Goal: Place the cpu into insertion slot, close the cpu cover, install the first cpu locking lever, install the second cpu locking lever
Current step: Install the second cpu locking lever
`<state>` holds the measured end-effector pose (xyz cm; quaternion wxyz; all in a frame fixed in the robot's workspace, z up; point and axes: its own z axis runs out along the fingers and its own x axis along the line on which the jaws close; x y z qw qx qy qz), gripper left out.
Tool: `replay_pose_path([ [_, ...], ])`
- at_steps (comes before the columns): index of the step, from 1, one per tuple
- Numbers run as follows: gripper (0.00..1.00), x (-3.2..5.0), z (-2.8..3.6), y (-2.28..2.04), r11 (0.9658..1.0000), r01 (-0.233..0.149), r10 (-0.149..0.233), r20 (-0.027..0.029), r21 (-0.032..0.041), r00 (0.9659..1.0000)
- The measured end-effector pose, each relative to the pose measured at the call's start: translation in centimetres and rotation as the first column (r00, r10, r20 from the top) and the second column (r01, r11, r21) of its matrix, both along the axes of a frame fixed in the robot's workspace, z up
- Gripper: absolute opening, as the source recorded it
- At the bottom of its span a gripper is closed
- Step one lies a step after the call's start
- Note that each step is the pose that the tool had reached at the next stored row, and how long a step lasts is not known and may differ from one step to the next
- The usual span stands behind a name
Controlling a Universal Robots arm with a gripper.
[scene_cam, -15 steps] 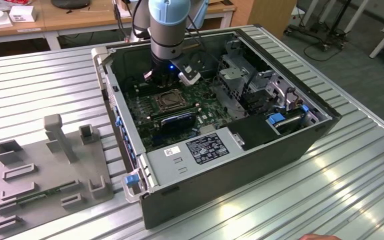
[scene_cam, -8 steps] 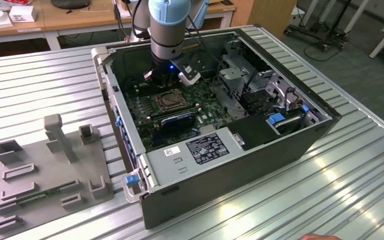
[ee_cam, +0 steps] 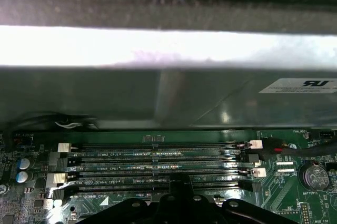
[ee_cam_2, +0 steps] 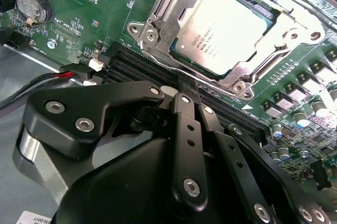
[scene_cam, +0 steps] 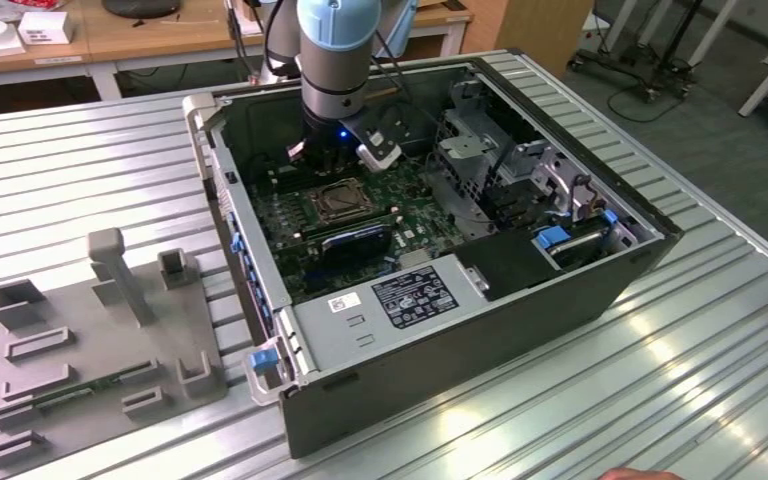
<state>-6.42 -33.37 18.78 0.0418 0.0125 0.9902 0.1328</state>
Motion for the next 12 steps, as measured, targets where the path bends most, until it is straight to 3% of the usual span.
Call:
replay_pose_path([
  [12,0.11,0.00,0.00,0.00,1.0000,0.000,0.000,0.0000,0.0000,1.0000],
])
